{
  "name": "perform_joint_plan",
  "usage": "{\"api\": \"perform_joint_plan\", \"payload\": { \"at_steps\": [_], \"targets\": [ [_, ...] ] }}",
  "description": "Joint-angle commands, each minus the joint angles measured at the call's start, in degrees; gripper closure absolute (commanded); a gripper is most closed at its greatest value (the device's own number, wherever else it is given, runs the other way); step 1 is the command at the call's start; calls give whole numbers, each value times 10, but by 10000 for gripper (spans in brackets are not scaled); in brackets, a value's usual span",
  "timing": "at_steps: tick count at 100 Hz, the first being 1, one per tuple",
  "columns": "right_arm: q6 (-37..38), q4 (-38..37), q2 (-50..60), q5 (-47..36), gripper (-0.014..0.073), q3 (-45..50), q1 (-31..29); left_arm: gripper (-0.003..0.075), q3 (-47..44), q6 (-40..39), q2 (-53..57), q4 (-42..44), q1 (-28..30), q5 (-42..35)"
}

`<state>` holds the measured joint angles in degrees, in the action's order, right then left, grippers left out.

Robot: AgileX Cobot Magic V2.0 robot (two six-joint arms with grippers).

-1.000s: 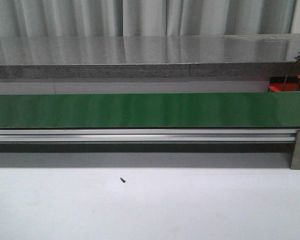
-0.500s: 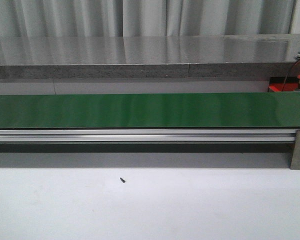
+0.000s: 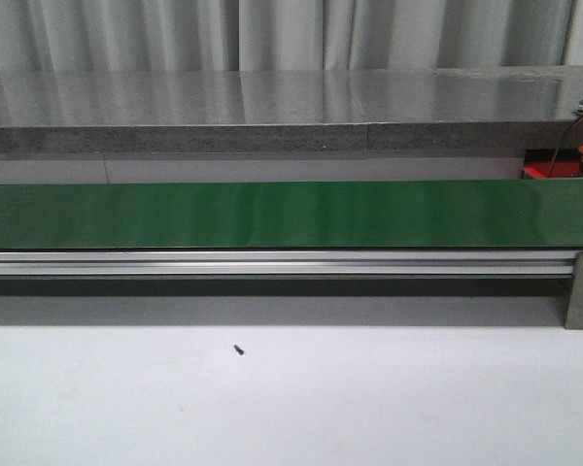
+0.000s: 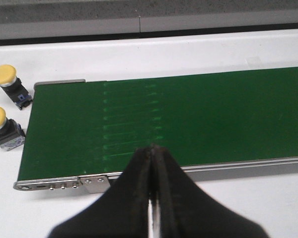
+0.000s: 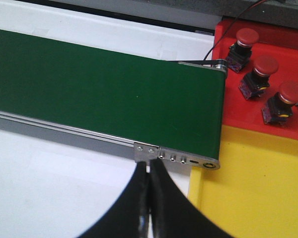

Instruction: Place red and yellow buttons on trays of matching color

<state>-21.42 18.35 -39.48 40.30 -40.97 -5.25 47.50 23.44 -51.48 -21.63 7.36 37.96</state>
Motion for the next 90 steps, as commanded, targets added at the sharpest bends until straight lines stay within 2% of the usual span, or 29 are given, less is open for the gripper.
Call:
{"api": "perform_joint_plan", "payload": {
  "at_steps": [1,31,38,47,62,67,73,90],
  "targets": [
    [-5,4,2,-32,664,-14,1,740,16,2,23,2,-4,-31],
    [-5,4,2,-32,664,-14,1,736,16,2,44,48,-4,-29],
    [-5,4,2,-32,664,-14,1,702,16,2,44,53,-4,-29],
    [-5,4,2,-32,664,-14,1,562,16,2,44,58,-4,-29],
    [-5,4,2,-32,664,-14,1,180,16,-31,44,55,-4,-27],
    [-5,4,2,-32,664,-14,1,95,16,-34,44,55,-4,-31],
    [-5,4,2,-32,664,-14,1,61,16,-36,44,56,-4,-34],
    [-5,4,2,-32,664,-14,1,90,39,-92,23,95,18,-24]
  ]
}}
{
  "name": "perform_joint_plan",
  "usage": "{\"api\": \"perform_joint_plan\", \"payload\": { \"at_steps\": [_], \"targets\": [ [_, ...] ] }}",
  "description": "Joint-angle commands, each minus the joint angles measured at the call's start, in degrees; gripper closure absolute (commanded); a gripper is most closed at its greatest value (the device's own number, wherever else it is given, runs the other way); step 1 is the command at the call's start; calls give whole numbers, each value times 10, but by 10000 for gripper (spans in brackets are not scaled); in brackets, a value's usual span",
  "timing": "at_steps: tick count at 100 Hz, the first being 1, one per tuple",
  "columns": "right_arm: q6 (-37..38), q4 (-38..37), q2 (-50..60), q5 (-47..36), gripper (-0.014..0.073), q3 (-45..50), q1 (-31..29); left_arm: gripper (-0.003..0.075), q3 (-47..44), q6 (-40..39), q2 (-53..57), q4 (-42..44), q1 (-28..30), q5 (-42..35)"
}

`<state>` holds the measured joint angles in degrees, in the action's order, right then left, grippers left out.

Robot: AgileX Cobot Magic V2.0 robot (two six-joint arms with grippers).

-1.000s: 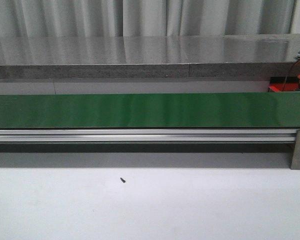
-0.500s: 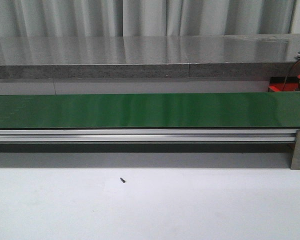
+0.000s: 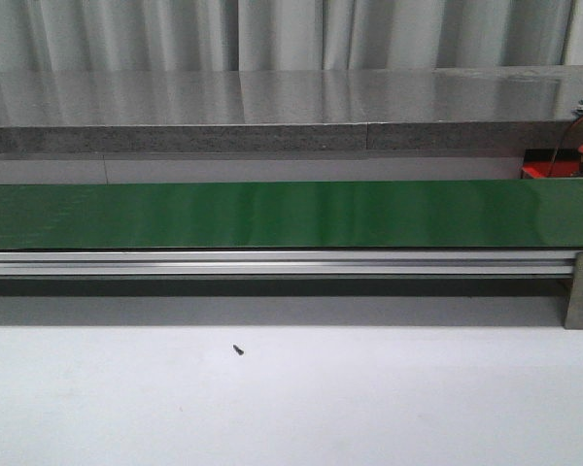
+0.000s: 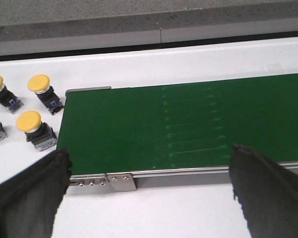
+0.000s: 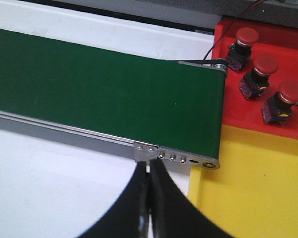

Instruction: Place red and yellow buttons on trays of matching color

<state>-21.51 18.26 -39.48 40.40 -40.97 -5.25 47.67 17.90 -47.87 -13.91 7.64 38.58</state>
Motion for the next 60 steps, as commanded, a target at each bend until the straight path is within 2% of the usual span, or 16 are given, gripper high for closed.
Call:
{"api": "perform_joint_plan", "payload": {
  "at_steps": [1,32,53,60],
  "targets": [
    [-4,5,2,-33,664,-14,1,91,40,-39,-16,23,19,-27],
    [-4,5,2,-33,664,-14,1,103,230,-65,-202,24,121,18],
    [-4,5,2,-33,664,-14,1,104,389,-72,-377,24,177,107],
    [-4,5,2,-33,664,-14,1,125,430,-84,-427,22,188,124]
  ]
}}
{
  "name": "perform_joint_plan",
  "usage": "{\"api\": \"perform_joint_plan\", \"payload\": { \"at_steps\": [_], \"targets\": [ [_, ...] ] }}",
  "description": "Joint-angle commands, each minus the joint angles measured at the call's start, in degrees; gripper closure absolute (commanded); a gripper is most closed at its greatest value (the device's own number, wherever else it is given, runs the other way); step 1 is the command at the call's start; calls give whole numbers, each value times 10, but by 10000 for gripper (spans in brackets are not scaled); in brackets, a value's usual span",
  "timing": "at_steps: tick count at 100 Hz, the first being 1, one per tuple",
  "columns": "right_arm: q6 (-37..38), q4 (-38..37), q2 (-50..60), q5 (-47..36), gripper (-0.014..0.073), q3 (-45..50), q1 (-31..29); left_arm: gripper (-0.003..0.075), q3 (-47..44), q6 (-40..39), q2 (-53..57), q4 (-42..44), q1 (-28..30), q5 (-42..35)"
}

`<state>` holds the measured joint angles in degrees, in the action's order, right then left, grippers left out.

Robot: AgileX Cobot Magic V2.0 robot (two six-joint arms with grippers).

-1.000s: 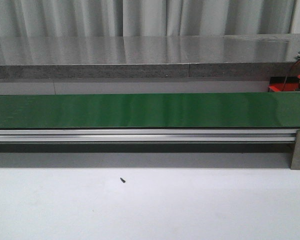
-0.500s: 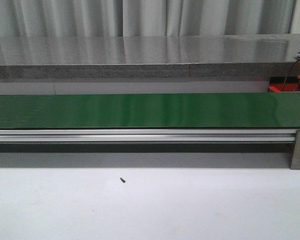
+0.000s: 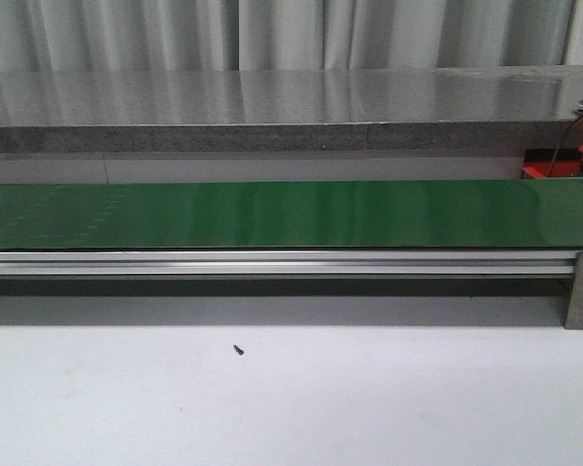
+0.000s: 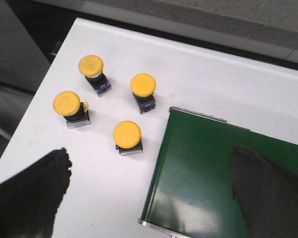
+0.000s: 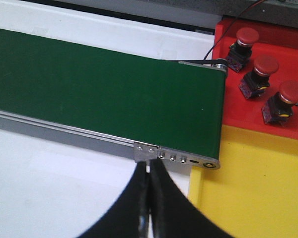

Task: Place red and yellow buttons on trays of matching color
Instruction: 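Lower the left gripper onto a yellow push-button and grasp it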

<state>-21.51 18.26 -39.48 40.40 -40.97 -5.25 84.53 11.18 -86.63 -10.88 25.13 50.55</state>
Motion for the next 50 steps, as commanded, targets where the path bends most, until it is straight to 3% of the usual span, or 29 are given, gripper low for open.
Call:
{"api": "perform_joint_plan", "payload": {
  "at_steps": [1,15,50],
  "targets": [
    [-4,5,2,-33,664,-14,1,132,69,-16,-44,-8,14,6],
    [-4,5,2,-33,664,-14,1,187,118,-16,-123,-9,21,11],
    [-4,5,2,-33,664,-14,1,188,133,-16,-237,-8,22,5]
  ]
}}
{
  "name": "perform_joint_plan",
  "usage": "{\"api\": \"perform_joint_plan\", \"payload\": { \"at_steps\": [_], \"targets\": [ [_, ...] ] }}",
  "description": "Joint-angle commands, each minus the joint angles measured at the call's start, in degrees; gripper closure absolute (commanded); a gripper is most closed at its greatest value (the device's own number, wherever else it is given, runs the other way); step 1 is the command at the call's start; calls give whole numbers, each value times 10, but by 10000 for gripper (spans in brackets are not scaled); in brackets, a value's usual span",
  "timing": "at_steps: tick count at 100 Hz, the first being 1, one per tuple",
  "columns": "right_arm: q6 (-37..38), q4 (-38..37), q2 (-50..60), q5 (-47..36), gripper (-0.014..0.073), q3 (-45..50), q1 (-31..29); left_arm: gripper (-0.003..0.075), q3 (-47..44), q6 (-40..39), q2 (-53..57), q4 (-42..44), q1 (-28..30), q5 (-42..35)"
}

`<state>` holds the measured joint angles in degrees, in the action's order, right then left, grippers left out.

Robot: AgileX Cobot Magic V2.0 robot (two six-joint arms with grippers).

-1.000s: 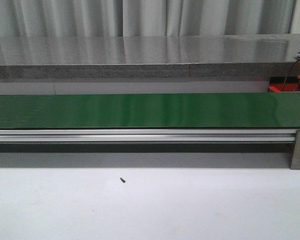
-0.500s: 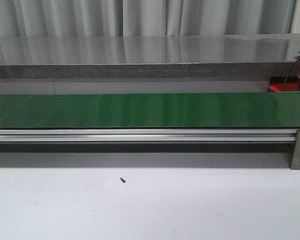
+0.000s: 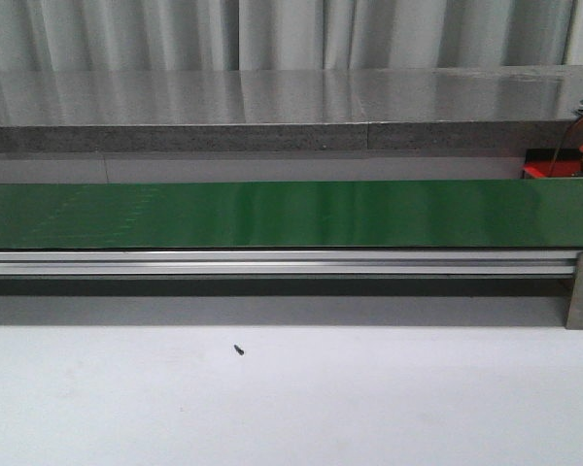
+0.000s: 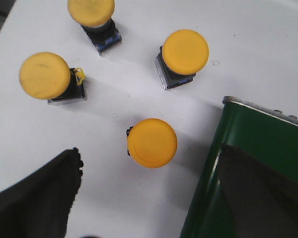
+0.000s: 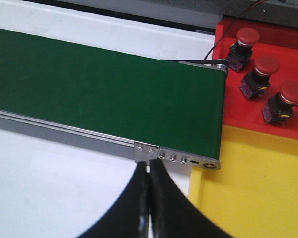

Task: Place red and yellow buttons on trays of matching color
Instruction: 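Lower the left gripper onto a yellow push-button and grasp it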

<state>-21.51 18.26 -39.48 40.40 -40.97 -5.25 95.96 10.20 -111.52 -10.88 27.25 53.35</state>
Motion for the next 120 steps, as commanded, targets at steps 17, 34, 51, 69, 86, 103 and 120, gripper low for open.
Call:
{"api": "perform_joint_plan", "payload": {
  "at_steps": [17,34,51,69,86,103,120],
  "targets": [
    [-4,5,2,-33,664,-14,1,188,19,-7,-13,-8,1,-33],
    [-4,5,2,-33,664,-14,1,188,19,-2,-17,-7,-1,-45],
    [-4,5,2,-33,664,-14,1,188,19,-2,-18,-2,-9,-58],
    [-4,5,2,-33,664,-14,1,188,19,-2,-28,1,-17,-64],
    [-4,5,2,-34,664,-14,1,188,19,-2,-37,2,-19,-68],
    [-4,5,2,-34,664,-14,1,188,19,-2,-44,2,-20,-80],
    [-4,5,2,-34,664,-14,1,188,19,-2,-59,5,-27,-80]
  ]
}}
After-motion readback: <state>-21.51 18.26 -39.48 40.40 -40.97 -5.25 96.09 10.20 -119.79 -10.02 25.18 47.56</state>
